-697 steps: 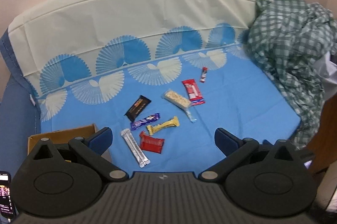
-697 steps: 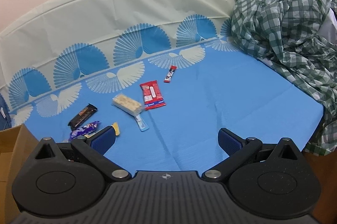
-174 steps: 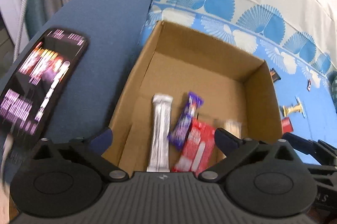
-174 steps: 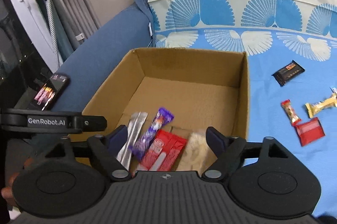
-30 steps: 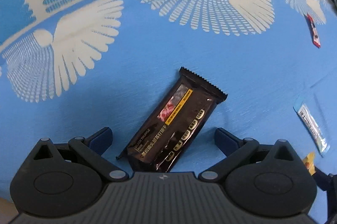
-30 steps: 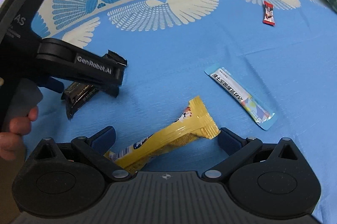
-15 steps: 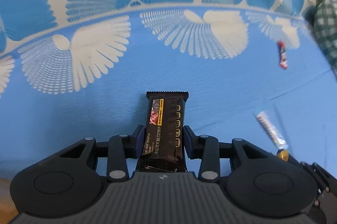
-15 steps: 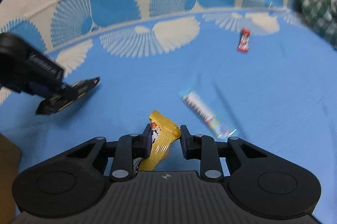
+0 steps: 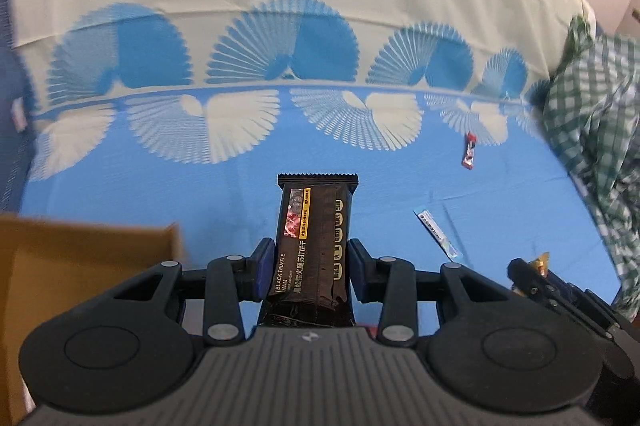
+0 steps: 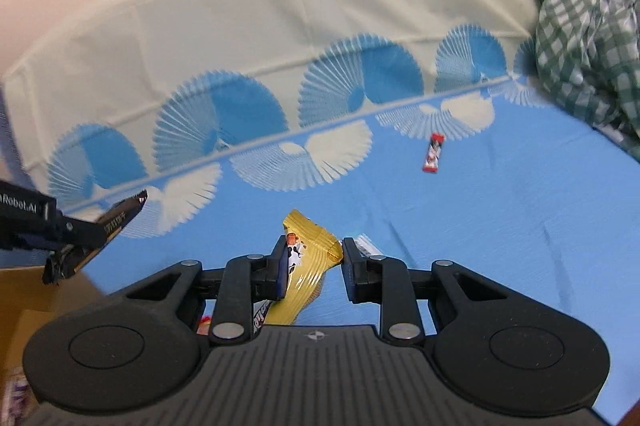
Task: Organize snacks
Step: 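Carry the black chocolate bar and yellow bar over the box with both tools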
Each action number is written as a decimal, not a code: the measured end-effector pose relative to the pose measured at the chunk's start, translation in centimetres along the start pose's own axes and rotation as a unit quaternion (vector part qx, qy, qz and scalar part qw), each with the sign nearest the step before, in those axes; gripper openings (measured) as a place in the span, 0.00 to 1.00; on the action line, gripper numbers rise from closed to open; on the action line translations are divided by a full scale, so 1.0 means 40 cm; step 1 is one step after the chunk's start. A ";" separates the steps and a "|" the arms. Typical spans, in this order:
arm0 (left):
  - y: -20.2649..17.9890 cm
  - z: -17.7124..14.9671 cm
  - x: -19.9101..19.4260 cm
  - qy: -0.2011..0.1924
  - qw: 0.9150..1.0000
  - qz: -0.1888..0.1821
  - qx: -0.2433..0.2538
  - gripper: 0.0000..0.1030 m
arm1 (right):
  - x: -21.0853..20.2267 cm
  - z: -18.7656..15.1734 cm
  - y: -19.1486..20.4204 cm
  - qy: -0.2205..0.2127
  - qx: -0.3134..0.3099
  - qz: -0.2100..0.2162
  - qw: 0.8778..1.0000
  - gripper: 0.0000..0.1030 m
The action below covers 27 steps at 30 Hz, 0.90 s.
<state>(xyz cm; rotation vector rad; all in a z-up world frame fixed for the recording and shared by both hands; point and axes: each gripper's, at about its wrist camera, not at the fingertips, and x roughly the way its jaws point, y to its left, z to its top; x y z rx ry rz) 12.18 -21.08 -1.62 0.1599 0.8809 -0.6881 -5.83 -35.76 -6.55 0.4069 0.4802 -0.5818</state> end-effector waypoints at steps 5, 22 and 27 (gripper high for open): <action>0.055 -0.092 -0.189 -0.028 0.999 0.015 -0.010 0.42 | -0.167 -0.012 0.039 -0.026 -0.013 0.031 0.999 0.27; 0.242 -0.460 -0.651 -0.075 0.993 0.070 -0.051 0.42 | -0.596 -0.200 0.268 -0.020 -0.113 0.129 0.985 0.26; 0.267 -0.543 -0.717 -0.084 0.991 0.075 -0.065 0.42 | -0.669 -0.256 0.311 -0.021 -0.128 0.141 0.982 0.26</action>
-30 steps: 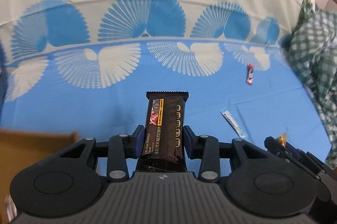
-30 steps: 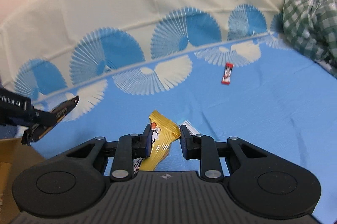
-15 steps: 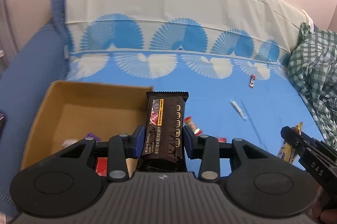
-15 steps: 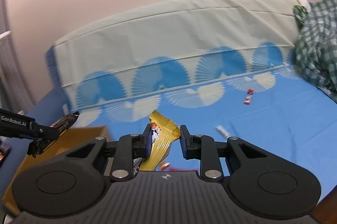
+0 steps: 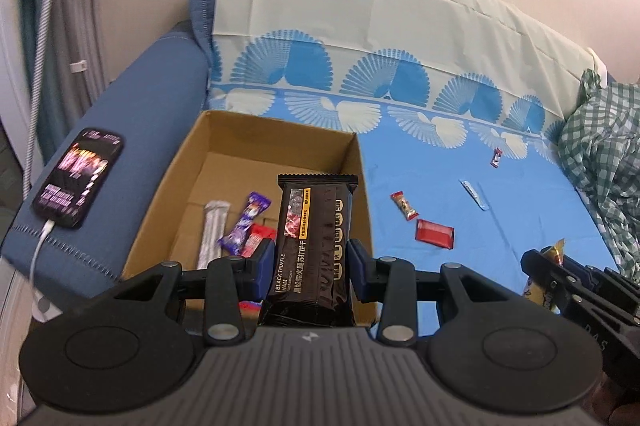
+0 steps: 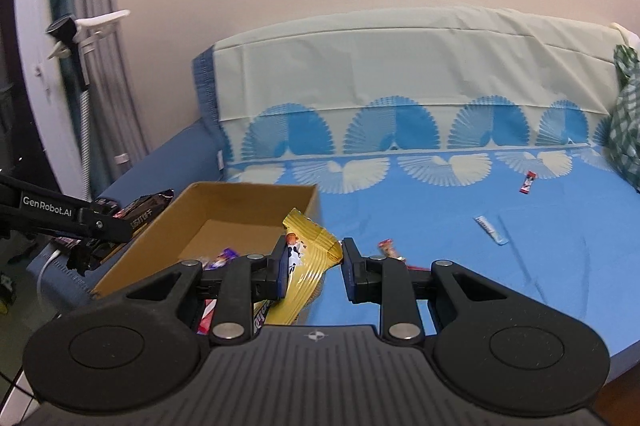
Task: Organize snacks
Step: 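Carry the black chocolate bar and yellow bar over the box with both tools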
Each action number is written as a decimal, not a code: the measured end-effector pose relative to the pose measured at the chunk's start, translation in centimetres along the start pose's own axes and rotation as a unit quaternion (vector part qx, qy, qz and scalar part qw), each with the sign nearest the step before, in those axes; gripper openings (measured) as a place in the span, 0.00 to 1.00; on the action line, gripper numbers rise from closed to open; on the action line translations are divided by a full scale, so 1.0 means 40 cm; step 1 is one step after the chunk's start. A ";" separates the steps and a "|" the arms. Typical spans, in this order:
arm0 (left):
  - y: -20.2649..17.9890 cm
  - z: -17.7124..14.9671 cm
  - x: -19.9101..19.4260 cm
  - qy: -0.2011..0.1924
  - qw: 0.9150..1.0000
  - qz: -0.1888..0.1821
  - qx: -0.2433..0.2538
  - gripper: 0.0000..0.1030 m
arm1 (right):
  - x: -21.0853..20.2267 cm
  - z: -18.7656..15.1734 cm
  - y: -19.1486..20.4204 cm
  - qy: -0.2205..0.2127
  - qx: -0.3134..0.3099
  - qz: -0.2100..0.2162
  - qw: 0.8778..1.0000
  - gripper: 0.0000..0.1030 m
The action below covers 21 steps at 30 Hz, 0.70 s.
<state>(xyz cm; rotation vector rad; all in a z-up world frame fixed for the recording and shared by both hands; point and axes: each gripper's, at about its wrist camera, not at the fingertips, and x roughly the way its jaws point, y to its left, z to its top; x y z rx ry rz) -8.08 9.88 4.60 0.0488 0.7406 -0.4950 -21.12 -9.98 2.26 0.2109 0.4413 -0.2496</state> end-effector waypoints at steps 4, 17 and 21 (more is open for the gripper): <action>0.028 -0.039 -0.040 -0.007 1.000 -0.001 -0.012 0.42 | -0.031 -0.017 0.039 0.000 -0.011 0.003 1.000 0.26; 0.079 -0.078 -0.098 -0.027 0.999 -0.005 -0.031 0.42 | -0.079 -0.027 0.108 -0.009 -0.037 0.004 0.999 0.26; 0.091 -0.081 -0.105 -0.032 0.999 -0.005 -0.035 0.42 | -0.082 -0.025 0.116 -0.010 -0.042 0.004 0.999 0.26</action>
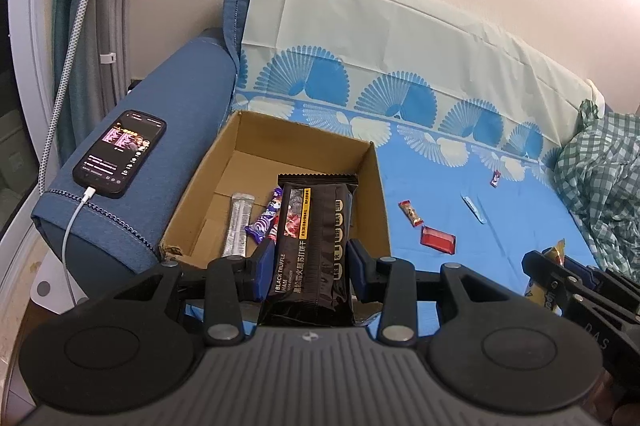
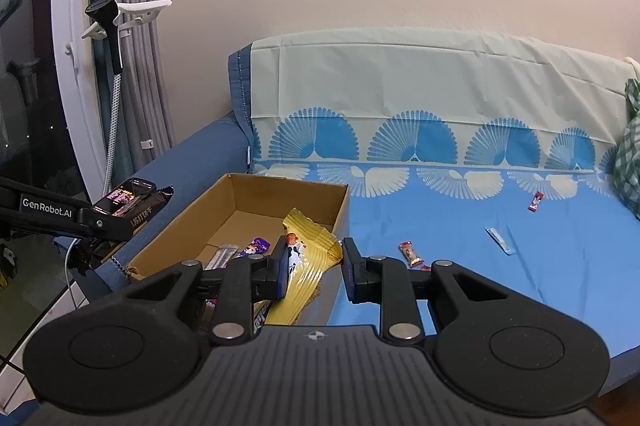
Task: Organize snacks
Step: 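Carry the black chocolate bar and yellow bar over the box with both tools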
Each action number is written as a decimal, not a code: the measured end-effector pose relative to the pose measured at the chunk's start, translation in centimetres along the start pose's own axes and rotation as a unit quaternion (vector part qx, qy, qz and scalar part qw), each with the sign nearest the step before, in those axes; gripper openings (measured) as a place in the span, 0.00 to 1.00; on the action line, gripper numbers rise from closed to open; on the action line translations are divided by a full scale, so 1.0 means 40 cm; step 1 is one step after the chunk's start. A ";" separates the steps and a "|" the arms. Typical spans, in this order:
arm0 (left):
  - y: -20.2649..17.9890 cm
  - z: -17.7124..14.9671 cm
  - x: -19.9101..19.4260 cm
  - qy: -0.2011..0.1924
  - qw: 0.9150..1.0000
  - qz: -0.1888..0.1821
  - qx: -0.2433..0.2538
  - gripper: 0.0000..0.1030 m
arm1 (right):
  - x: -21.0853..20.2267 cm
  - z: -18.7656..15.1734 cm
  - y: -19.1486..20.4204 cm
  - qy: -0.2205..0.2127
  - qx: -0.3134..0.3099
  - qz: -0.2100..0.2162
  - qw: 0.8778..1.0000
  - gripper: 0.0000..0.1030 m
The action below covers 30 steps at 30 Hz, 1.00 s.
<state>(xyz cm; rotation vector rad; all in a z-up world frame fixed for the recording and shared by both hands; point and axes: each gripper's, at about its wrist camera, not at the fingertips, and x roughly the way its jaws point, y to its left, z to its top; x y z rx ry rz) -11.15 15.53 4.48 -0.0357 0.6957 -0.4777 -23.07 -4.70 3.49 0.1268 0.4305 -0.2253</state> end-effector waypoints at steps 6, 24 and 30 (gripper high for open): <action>0.003 -0.004 -0.006 -0.003 1.000 -0.002 -0.004 0.42 | 0.002 0.000 0.003 0.002 -0.006 -0.001 1.000 0.26; 0.003 -0.001 0.005 0.006 1.000 0.003 -0.008 0.42 | 0.020 -0.001 0.013 0.012 -0.005 -0.002 1.000 0.26; 0.004 -0.001 0.015 0.008 1.000 0.004 -0.009 0.42 | 0.028 0.001 0.018 0.016 -0.005 -0.002 1.000 0.26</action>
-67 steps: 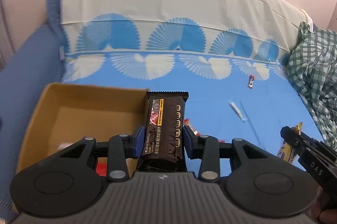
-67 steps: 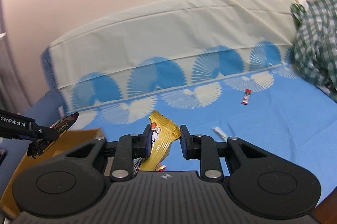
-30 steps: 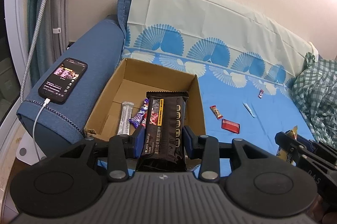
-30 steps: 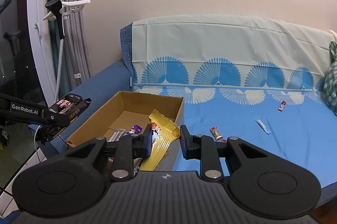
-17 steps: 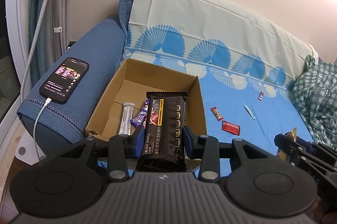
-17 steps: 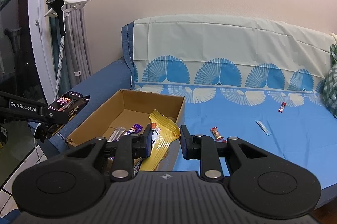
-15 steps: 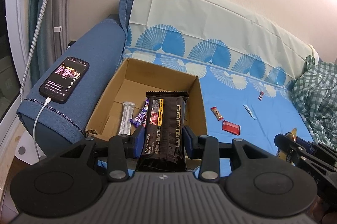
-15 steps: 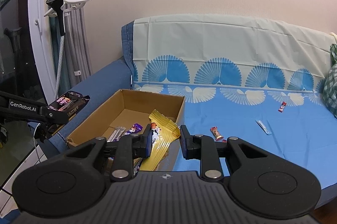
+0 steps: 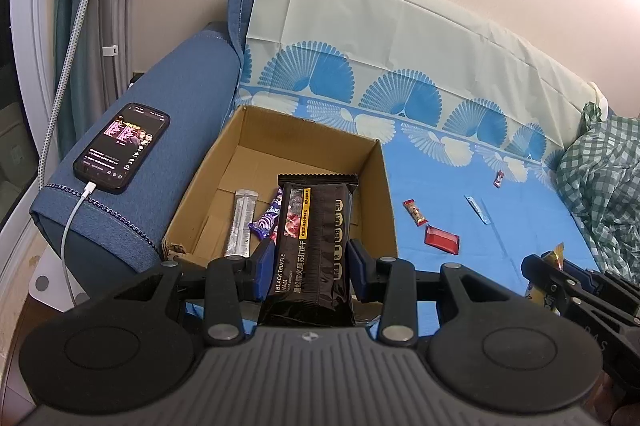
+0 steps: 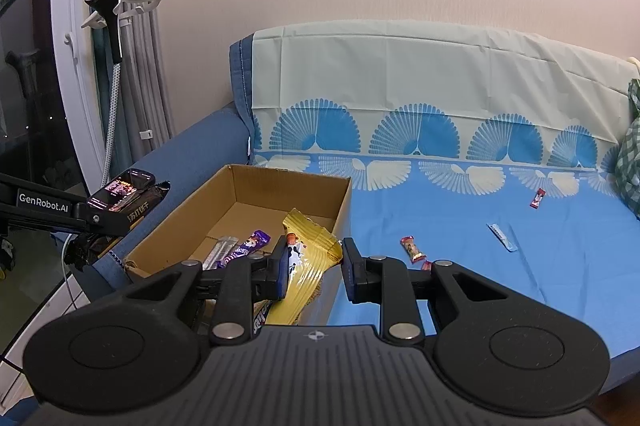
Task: Organize snacks
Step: 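Carry the black chocolate bar and yellow bar over the box with both tools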
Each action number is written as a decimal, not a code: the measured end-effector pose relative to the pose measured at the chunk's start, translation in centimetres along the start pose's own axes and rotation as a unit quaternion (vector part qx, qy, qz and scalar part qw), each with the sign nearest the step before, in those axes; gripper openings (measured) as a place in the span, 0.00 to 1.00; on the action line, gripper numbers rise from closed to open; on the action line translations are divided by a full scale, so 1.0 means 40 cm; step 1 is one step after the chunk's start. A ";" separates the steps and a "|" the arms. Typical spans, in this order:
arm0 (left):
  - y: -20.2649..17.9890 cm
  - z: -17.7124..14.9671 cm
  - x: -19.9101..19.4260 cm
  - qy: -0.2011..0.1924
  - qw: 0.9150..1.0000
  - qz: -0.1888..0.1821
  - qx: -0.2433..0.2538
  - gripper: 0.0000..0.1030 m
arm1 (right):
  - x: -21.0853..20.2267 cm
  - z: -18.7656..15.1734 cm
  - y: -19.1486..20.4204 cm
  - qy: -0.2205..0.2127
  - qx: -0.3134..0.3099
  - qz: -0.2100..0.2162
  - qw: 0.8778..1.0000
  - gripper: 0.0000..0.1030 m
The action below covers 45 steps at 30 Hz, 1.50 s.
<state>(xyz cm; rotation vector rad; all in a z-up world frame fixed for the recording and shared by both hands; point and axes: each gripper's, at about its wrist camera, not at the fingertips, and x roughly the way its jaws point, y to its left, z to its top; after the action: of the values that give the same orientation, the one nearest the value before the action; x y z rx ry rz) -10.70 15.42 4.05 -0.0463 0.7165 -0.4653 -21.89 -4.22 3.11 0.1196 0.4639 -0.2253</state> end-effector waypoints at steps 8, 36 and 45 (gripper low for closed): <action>0.012 0.004 0.021 0.007 1.000 0.002 -0.005 0.42 | 0.019 0.001 0.009 0.009 -0.001 -0.001 1.000 0.26; 0.089 0.072 0.156 0.028 0.999 0.011 -0.027 0.42 | 0.200 0.069 0.079 0.035 -0.030 0.016 0.999 0.26; 0.111 0.114 0.240 0.043 0.998 0.018 -0.031 0.42 | 0.302 0.102 0.099 0.046 -0.032 0.030 0.998 0.26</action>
<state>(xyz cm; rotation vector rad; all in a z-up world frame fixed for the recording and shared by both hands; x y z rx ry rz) 0.28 14.79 0.66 -0.0714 0.8156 -0.4133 -8.67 -3.35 1.48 0.0810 0.5570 -0.1453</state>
